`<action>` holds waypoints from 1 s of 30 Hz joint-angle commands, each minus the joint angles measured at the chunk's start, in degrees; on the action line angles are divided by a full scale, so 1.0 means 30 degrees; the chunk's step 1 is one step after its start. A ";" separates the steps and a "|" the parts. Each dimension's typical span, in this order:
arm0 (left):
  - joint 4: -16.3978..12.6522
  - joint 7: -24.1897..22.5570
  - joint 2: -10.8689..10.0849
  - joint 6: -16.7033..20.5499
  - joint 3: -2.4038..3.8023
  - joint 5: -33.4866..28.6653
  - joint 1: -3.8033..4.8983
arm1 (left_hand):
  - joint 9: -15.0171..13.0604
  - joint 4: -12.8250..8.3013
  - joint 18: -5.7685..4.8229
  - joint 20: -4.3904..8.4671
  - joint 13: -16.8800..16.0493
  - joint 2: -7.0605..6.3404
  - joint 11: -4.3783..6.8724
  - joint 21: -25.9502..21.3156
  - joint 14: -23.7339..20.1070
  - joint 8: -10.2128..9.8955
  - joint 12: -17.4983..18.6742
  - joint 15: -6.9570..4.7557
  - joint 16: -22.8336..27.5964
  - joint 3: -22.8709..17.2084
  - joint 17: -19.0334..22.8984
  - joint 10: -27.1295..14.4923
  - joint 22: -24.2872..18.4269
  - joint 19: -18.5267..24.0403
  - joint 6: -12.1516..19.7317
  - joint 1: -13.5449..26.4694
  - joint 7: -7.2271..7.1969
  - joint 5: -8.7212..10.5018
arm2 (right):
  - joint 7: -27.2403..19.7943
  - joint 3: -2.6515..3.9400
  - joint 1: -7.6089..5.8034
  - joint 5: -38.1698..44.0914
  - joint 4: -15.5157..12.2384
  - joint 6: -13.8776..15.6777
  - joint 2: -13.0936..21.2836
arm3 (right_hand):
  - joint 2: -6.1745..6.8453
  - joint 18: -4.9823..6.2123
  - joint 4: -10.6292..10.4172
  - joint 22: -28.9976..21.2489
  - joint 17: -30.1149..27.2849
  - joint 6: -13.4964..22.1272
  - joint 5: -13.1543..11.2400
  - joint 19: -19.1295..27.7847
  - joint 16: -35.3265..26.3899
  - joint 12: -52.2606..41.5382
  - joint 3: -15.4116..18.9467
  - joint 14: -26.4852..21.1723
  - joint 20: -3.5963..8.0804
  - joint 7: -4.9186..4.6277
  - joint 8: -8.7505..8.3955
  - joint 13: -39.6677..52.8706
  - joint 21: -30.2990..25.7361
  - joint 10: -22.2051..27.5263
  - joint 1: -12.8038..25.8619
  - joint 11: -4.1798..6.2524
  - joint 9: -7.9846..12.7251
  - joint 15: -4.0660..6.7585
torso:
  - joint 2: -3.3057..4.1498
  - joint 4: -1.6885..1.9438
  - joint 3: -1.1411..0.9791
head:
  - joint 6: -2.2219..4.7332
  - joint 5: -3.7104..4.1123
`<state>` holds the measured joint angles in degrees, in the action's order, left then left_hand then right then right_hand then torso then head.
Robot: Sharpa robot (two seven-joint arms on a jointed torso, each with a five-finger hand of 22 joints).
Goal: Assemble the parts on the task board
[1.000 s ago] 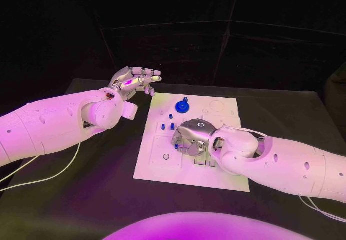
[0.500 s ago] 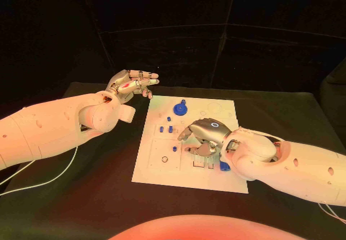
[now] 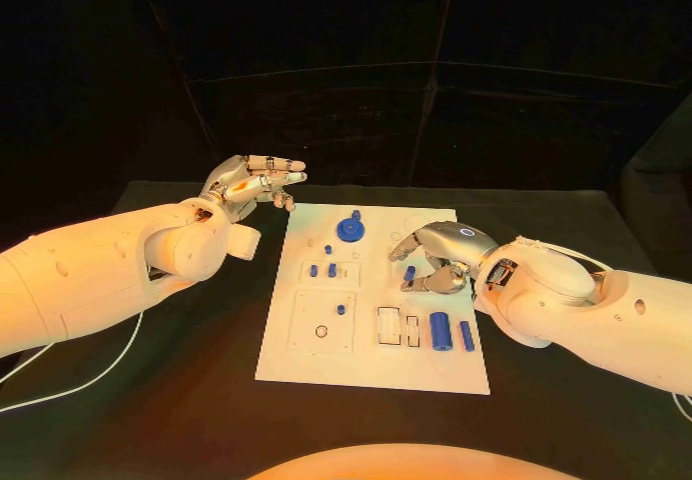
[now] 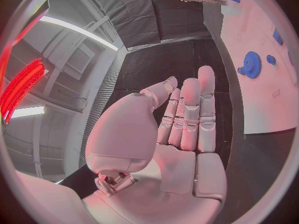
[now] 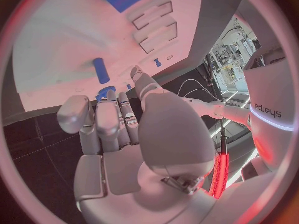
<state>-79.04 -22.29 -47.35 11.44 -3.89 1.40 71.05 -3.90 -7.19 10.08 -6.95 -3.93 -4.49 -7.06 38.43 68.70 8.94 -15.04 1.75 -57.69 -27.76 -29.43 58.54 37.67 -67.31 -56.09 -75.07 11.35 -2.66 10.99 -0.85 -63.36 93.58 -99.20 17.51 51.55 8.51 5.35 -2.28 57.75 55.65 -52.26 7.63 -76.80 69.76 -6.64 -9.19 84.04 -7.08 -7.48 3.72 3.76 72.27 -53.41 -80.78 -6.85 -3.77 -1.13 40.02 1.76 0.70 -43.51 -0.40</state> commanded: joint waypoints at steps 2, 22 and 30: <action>0.0017 -0.0085 0.0039 -0.0254 0.0001 -0.0056 0.0027 | 0.0010 -0.0147 0.0126 -0.0039 0.0024 0.0034 0.0001 -0.0105 -0.0158 0.0139 -0.0082 -0.0037 0.0068 0.0005 0.0032 -0.0128 -0.0024 0.0150 0.0105 -0.0167 -0.0041 -0.0093 | 0.0938 0.0029 -0.0080 0.0404 0.0126 -0.1128 0.0120 | -0.0068 0.0303 -0.0077 -0.0102 -0.0123 0.0059 -0.0105 0.0016 0.0020 -0.0241 0.0257 0.0057 -0.0111 0.0113 -0.0018 0.0028 -0.0138 -0.0092 -0.0251 0.0046 -0.0028 -0.0110 | 0.0021 0.0053 -0.0001 | 0.0003 0.0081; 0.0071 -0.0050 0.0052 -0.0328 -0.0021 -0.0056 0.0026 | 0.0010 -0.0147 0.0126 -0.0039 0.0024 0.0034 0.0001 -0.0105 -0.0158 0.0139 -0.0082 -0.0037 0.0068 0.0005 0.0032 -0.0128 -0.0024 0.0150 0.0105 -0.0167 -0.0041 -0.0093 | 0.1586 0.0034 -0.0104 0.1246 0.0776 -0.1963 -0.0619 | -0.1324 0.0283 -0.0067 -0.0083 -0.0687 -0.1630 -0.1146 -0.0159 -0.0264 -0.1312 -0.0990 0.0000 0.0264 -0.0256 0.0199 -0.0078 -0.0141 -0.2133 -0.1172 0.0533 -0.0090 0.0313 | 0.0027 0.0046 -0.0010 | -0.0051 0.0049; 0.0088 -0.0033 0.0065 -0.0345 -0.0023 -0.0056 0.0026 | 0.0005 -0.0149 0.0125 -0.0043 0.0020 0.0044 -0.0002 -0.0105 -0.0170 0.0156 -0.0106 -0.0033 0.0062 0.0012 0.0045 -0.0135 -0.0023 0.0159 0.0096 -0.0164 -0.0036 -0.0092 | 0.1568 0.0034 -0.0104 0.1289 0.0778 -0.1956 -0.0710 | -0.1295 0.0262 -0.0123 -0.0004 -0.0707 -0.2049 -0.1229 -0.0241 -0.0262 -0.1211 -0.1797 0.0020 0.0312 -0.0315 0.0179 -0.0086 -0.0090 -0.2541 -0.1138 0.0566 -0.0068 0.0351 | 0.0013 0.0045 -0.0005 | -0.0086 0.0080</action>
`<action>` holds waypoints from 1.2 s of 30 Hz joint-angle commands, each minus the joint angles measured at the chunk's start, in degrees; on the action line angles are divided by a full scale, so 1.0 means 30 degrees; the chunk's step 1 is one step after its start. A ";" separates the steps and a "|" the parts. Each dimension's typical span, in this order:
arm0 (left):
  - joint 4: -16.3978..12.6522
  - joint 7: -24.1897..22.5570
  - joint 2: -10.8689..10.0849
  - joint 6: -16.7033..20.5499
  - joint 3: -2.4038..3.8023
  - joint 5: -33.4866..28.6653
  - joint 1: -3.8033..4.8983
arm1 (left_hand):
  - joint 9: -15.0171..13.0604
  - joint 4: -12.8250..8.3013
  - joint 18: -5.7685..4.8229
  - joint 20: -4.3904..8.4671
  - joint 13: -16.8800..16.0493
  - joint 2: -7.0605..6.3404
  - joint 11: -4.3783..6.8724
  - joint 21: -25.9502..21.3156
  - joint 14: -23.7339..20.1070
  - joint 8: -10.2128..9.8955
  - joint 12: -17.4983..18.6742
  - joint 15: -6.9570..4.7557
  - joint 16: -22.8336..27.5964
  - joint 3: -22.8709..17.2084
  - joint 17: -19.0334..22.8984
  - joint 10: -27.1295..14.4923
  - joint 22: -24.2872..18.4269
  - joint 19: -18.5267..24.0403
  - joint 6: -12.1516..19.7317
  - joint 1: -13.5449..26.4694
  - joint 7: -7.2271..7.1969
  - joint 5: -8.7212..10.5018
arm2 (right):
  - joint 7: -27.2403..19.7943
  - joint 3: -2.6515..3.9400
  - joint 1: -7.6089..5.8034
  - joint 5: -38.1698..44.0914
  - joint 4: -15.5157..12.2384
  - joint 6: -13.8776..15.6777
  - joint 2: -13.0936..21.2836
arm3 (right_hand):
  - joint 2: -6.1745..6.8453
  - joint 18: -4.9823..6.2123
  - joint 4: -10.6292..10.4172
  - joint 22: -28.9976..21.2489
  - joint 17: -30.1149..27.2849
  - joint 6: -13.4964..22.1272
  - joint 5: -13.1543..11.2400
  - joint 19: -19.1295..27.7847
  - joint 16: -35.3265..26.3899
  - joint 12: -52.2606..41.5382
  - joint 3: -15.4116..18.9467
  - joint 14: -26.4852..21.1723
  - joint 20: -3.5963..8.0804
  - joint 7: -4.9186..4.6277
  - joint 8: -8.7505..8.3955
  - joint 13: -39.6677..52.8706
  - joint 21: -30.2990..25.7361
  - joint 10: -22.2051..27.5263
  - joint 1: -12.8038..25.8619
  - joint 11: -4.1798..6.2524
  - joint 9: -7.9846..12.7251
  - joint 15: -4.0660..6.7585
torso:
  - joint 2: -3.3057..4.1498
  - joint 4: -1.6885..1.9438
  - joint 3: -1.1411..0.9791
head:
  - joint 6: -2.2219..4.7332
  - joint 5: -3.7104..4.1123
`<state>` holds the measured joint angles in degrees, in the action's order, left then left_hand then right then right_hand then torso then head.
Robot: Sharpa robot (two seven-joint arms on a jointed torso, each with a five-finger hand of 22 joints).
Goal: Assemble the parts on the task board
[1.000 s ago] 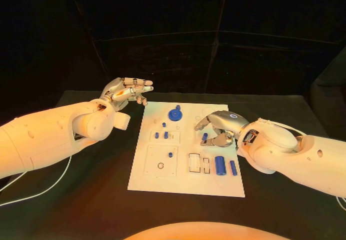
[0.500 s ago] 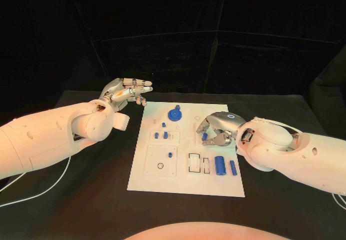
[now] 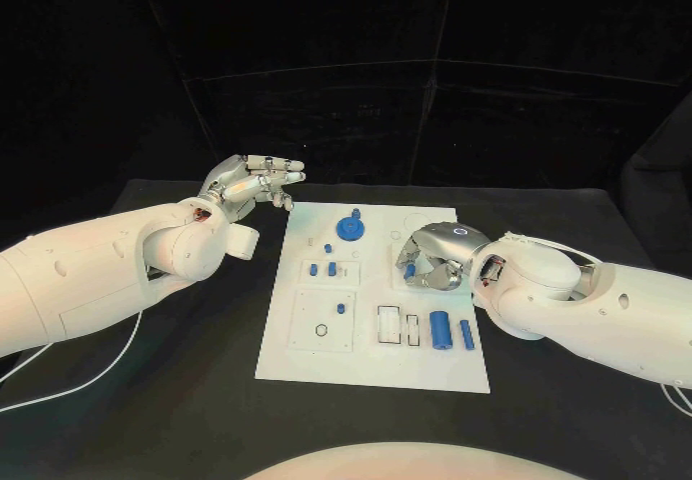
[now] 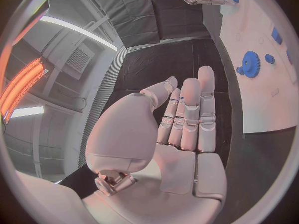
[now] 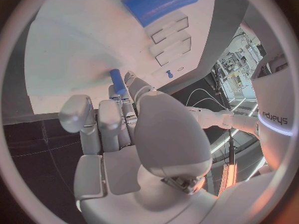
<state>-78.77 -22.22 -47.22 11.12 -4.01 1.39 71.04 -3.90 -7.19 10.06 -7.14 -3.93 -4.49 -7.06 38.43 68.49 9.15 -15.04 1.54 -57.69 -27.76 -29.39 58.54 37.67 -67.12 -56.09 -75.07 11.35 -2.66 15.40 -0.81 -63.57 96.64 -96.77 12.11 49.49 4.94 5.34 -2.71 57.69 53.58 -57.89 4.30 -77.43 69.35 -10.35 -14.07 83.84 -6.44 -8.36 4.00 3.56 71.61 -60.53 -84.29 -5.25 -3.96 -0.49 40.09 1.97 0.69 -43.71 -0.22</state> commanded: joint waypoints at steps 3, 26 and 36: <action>0.0005 -0.0049 0.0019 -0.0240 0.0014 -0.0054 0.0030 | 0.0005 -0.0149 0.0132 0.0020 0.0021 0.0044 -0.0002 -0.0105 -0.0101 0.0086 -0.0106 0.0037 0.0062 0.0012 0.0031 -0.0136 -0.0025 0.0096 0.0097 -0.0164 -0.0035 -0.0092 | 0.0102 0.0020 -0.0035 0.0273 -0.0022 -0.0154 -0.0039 | -0.0045 0.0262 -0.0002 0.0022 0.0003 -0.0301 -0.0137 -0.0047 -0.0100 0.0098 -0.0515 0.0099 0.0112 -0.0032 0.0064 -0.0022 0.0134 -0.0303 0.0069 0.0036 0.0007 0.0146 | -0.0001 -0.0015 0.0000 | -0.0020 0.0037; 0.0029 -0.0001 0.0005 -0.0257 0.0012 -0.0054 0.0030 | 0.0004 -0.0151 0.0131 0.0015 0.0018 0.0051 -0.0008 -0.0105 -0.0115 0.0099 -0.0131 0.0043 0.0052 0.0025 0.0049 -0.0159 -0.0023 0.0108 0.0103 -0.0155 -0.0030 -0.0092 | 0.0277 0.0020 -0.0034 0.1015 -0.0132 0.0289 0.0119 | 0.0683 0.0104 0.0334 0.0898 0.0678 -0.1410 -0.0411 -0.0460 0.0489 0.0472 -0.3606 0.0268 0.0339 0.0021 0.0032 0.0049 0.0727 -0.2072 0.0340 0.0289 0.0021 0.0369 | -0.0012 -0.0026 0.0005 | -0.0073 0.0141; 0.0043 0.0005 0.0017 -0.0261 0.0009 -0.0054 0.0027 | 0.0004 -0.0151 0.0131 0.0015 0.0018 0.0051 -0.0008 -0.0105 -0.0115 0.0099 -0.0131 0.0043 0.0052 0.0025 0.0049 -0.0159 -0.0023 0.0108 0.0103 -0.0155 -0.0030 -0.0092 | -0.0265 0.0023 -0.0033 0.1005 -0.0829 0.1611 0.0345 | 0.0705 -0.0021 0.0583 0.1628 0.0992 -0.1906 -0.0405 -0.0755 0.0751 0.0346 -0.4274 0.0352 0.0437 0.0024 0.0157 0.0173 0.1177 -0.2924 0.0374 0.0424 -0.0036 0.0470 | -0.0028 -0.0016 0.0006 | -0.0073 0.0166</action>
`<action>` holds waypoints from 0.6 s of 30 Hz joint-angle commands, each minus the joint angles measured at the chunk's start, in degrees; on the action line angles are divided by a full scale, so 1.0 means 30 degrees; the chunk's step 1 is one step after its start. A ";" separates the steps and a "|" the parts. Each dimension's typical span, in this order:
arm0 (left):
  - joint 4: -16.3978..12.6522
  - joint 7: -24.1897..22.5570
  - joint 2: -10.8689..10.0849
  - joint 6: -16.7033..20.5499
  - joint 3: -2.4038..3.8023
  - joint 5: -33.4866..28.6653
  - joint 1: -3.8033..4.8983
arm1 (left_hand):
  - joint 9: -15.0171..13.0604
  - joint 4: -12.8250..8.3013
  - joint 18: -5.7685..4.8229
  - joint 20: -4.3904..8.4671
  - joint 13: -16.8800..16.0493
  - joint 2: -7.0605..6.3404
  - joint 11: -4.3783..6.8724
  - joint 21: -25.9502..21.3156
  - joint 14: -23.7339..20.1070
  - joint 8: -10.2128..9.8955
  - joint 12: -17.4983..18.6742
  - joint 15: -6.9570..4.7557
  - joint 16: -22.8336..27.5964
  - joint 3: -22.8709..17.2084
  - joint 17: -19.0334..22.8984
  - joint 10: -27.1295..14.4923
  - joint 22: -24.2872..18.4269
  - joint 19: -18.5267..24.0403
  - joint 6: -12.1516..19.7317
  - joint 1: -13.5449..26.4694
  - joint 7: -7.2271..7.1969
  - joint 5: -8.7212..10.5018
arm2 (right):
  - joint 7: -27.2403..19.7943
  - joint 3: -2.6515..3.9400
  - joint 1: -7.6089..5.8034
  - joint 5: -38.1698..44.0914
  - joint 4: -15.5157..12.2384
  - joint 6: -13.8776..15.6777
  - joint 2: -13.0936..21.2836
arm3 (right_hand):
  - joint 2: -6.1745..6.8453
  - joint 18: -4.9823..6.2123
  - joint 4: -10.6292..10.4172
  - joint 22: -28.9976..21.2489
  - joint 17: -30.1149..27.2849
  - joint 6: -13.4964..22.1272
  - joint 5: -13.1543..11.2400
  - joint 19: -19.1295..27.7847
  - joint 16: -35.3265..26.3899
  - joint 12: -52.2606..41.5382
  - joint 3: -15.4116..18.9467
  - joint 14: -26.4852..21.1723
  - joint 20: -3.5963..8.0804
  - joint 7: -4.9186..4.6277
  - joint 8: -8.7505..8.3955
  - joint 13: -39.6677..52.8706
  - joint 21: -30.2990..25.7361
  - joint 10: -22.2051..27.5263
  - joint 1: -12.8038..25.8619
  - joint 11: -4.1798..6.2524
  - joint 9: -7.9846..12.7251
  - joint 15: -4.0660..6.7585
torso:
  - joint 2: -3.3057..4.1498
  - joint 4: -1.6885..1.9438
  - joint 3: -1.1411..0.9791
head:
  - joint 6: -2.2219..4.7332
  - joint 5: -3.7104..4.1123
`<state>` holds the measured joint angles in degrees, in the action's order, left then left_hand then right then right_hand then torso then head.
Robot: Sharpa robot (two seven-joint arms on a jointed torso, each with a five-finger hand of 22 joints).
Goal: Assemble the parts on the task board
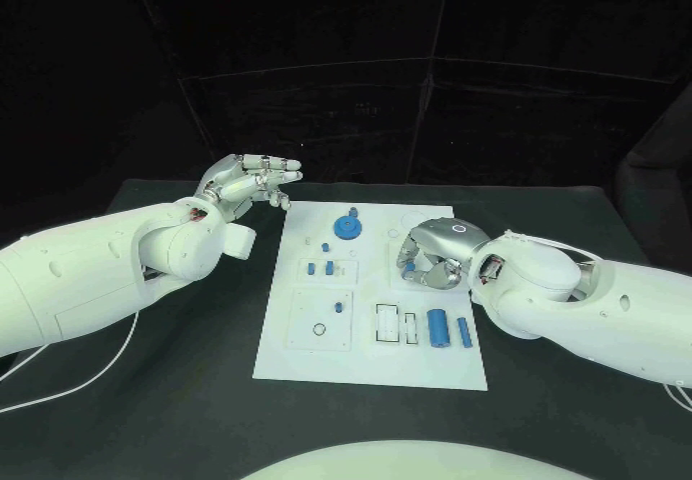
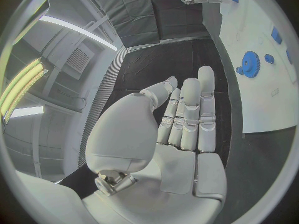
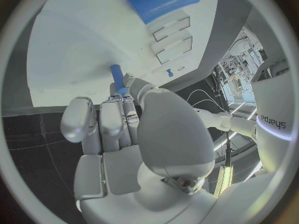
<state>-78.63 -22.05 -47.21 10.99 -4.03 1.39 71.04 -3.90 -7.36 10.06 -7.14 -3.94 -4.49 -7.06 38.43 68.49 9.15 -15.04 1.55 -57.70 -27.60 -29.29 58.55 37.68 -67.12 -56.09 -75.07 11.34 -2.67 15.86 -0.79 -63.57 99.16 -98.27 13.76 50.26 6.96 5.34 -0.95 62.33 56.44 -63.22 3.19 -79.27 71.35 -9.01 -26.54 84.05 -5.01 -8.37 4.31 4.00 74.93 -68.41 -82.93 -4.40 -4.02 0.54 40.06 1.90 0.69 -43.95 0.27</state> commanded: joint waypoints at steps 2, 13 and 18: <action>0.0002 -0.0052 0.0023 -0.0216 0.0017 -0.0053 0.0027 | 0.0004 -0.0097 0.0132 0.0015 0.0018 0.0051 -0.0008 -0.0105 -0.0117 0.0100 -0.0131 0.0041 0.0052 -0.0030 0.0016 -0.0160 -0.0025 0.0108 0.0104 -0.0156 -0.0029 -0.0092 | -0.0476 0.0026 -0.0032 0.0043 -0.0656 0.1229 0.0246 | 0.0043 -0.0028 0.0020 0.0133 0.0074 -0.0152 -0.0039 -0.0164 0.0110 -0.0102 -0.0148 0.0293 -0.0032 0.0034 0.0054 0.0032 0.0104 -0.0344 -0.0080 0.0151 -0.0019 0.0135 | -0.0024 0.0008 0.0016 | 0.0012 0.0001; -0.0002 -0.0049 0.0036 -0.0201 0.0011 -0.0053 0.0026 | 0.0004 -0.0097 0.0132 0.0015 0.0018 0.0051 -0.0008 -0.0105 -0.0117 0.0100 -0.0131 0.0041 0.0052 -0.0030 0.0016 -0.0160 -0.0025 0.0108 0.0104 -0.0156 -0.0029 -0.0092 | -0.0881 0.0749 -0.0037 -0.0633 -0.2230 0.1620 0.0401 | 0.0098 -0.0040 0.0151 0.0223 0.0142 -0.0177 -0.0027 -0.0197 0.0174 -0.0081 -0.0280 0.0311 0.0010 0.0042 0.0025 0.0046 0.0169 -0.0452 -0.0124 0.0172 -0.0007 0.0157 | -0.0027 0.0023 0.0041 | 0.0043 -0.0099; -0.0023 -0.0060 0.0101 -0.0218 0.0009 -0.0053 0.0027 | 0.0004 -0.0116 0.0133 0.0014 0.0018 0.0057 -0.0010 -0.0104 -0.0131 0.0106 -0.0148 0.0042 0.0046 -0.0031 0.0032 -0.0189 -0.0023 0.0118 0.0118 -0.0174 -0.0027 -0.0093 | -0.1233 0.0821 -0.0035 -0.1163 -0.2397 0.1582 -0.0509 | 0.0098 -0.0041 0.0201 0.0237 0.0153 -0.0164 -0.0009 -0.0200 0.0190 -0.0067 -0.0342 0.0313 0.0028 0.0034 0.0001 0.0049 0.0182 -0.0483 -0.0144 0.0172 0.0002 0.0161 | -0.0012 0.0043 0.0049 | -0.0033 -0.0329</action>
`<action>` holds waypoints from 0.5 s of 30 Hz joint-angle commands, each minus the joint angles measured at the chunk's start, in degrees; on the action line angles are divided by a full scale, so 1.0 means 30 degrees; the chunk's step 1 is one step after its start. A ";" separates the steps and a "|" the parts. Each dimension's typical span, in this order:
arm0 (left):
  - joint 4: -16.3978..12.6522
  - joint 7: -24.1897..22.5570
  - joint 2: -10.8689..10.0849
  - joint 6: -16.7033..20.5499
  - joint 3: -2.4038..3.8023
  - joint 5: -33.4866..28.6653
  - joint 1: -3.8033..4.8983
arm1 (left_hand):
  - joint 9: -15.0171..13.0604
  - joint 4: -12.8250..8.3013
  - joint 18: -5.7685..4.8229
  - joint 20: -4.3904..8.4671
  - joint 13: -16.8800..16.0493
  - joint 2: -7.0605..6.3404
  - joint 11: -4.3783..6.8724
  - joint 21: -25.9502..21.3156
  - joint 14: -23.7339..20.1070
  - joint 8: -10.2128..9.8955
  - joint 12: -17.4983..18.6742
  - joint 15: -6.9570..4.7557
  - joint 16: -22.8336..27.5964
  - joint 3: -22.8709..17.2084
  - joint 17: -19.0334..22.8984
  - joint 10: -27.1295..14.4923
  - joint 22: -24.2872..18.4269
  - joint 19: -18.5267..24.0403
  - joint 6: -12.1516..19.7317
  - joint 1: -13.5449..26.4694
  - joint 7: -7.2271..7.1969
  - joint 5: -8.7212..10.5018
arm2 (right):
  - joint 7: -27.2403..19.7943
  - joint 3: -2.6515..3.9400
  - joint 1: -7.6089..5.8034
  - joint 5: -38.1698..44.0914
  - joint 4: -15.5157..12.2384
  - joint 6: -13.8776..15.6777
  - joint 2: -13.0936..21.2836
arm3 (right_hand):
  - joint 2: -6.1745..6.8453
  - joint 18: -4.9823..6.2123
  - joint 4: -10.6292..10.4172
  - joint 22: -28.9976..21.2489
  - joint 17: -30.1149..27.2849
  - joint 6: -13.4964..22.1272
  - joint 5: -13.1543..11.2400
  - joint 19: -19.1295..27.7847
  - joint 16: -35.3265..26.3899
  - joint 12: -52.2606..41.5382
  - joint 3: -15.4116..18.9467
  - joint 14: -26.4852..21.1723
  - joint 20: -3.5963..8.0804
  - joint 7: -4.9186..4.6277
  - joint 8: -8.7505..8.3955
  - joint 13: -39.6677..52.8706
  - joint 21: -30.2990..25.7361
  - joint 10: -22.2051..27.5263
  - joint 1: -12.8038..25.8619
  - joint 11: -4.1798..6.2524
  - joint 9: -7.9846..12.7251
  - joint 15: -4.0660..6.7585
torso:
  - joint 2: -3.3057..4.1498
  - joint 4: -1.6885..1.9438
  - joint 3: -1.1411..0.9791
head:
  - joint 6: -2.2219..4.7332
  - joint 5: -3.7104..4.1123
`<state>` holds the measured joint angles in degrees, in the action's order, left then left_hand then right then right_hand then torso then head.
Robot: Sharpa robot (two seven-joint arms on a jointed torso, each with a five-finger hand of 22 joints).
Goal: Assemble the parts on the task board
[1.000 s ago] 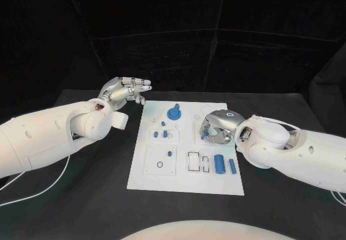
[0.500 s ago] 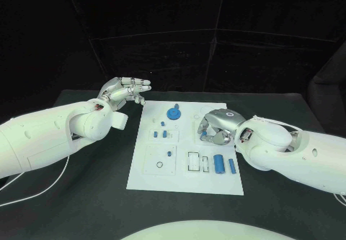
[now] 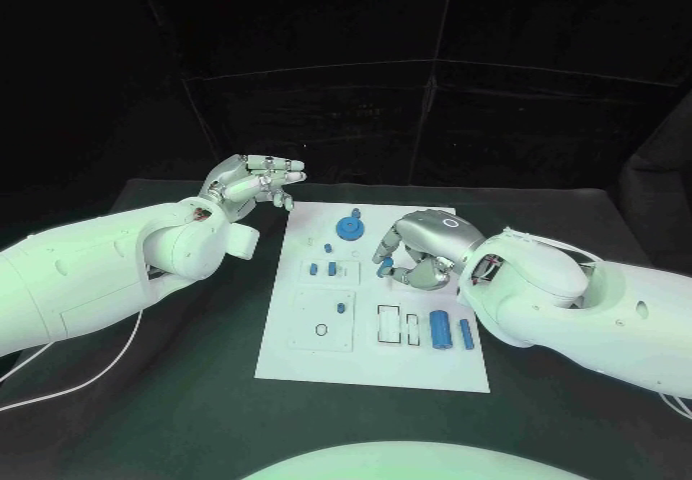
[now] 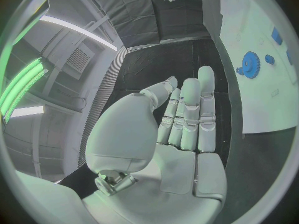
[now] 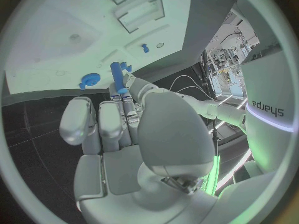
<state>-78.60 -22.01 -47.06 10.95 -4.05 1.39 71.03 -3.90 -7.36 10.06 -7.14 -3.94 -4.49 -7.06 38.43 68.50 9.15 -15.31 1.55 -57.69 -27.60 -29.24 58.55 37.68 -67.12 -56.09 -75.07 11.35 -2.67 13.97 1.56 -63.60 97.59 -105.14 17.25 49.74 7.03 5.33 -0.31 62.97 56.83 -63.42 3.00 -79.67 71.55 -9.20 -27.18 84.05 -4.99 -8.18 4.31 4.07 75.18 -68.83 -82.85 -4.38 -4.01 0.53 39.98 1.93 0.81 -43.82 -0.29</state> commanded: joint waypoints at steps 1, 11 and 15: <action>-0.0038 -0.0076 0.0061 -0.0206 0.0016 -0.0052 0.0030 | 0.0005 -0.0116 0.0134 0.0014 0.0018 0.0057 -0.0010 -0.0104 -0.0131 0.0106 -0.0058 0.0042 0.0045 -0.0031 0.0016 -0.0188 -0.0024 0.0118 0.0119 -0.0174 -0.0028 -0.0093 | -0.0686 0.0040 -0.0026 -0.0728 -0.0069 0.0400 -0.0574 | 0.0066 -0.0038 0.0006 0.0021 0.0031 -0.0089 0.0064 -0.0065 0.0132 0.0001 -0.0157 0.0315 0.0031 -0.0038 -0.0009 0.0026 0.0099 -0.0354 -0.0175 0.0162 0.0005 0.0162 | 0.0018 0.0032 0.0010 | -0.0072 -0.0169; -0.0068 -0.0085 0.0177 -0.0247 0.0016 -0.0052 0.0034 | 0.0005 -0.0116 0.0134 0.0014 0.0018 0.0057 -0.0010 -0.0104 -0.0131 0.0106 -0.0058 0.0042 0.0045 -0.0031 0.0016 -0.0188 -0.0024 0.0118 0.0119 -0.0174 -0.0028 -0.0093 | -0.1687 -0.0013 0.0255 -0.1066 0.1235 -0.0104 -0.3259 | 0.0029 -0.0044 0.0132 0.0041 0.0000 -0.0075 0.0161 -0.0065 0.0135 0.0055 -0.0313 0.0308 0.0049 -0.0063 -0.0051 0.0027 0.0123 -0.0376 -0.0226 0.0144 0.0019 0.0159 | 0.0046 0.0044 0.0002 | -0.0311 -0.0827; -0.0082 -0.0082 0.0210 -0.0263 0.0017 -0.0052 0.0036 | 0.0005 -0.0116 0.0134 0.0014 0.0018 0.0057 -0.0010 -0.0104 -0.0131 0.0106 -0.0058 0.0042 0.0045 -0.0031 0.0016 -0.0188 -0.0024 0.0118 0.0119 -0.0174 -0.0028 -0.0093 | -0.2002 -0.0256 0.0622 -0.0995 0.1865 -0.0428 -0.3997 | 0.0025 -0.0043 0.0175 0.0033 -0.0008 -0.0069 0.0212 -0.0057 0.0137 0.0079 -0.0358 0.0303 0.0050 -0.0072 -0.0065 0.0026 0.0122 -0.0375 -0.0229 0.0135 0.0023 0.0155 | 0.0028 0.0022 0.0021 | -0.0409 -0.1061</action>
<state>-78.72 -21.99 -46.51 10.86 -4.06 1.38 71.04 -3.90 -7.35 10.05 -7.14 -3.94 -4.49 -7.06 38.43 68.50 9.15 -15.31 1.55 -57.69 -27.60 -29.24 58.55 37.68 -67.12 -56.09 -75.07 11.35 -2.66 10.38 0.97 -61.98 95.02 -100.03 17.08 38.14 7.15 5.33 0.17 63.06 56.84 -63.42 3.28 -79.66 71.77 -8.97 -27.96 84.05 -4.99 -8.18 4.30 4.12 75.18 -69.03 -82.73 -4.58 -4.01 0.53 40.09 2.01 0.83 -44.81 -3.03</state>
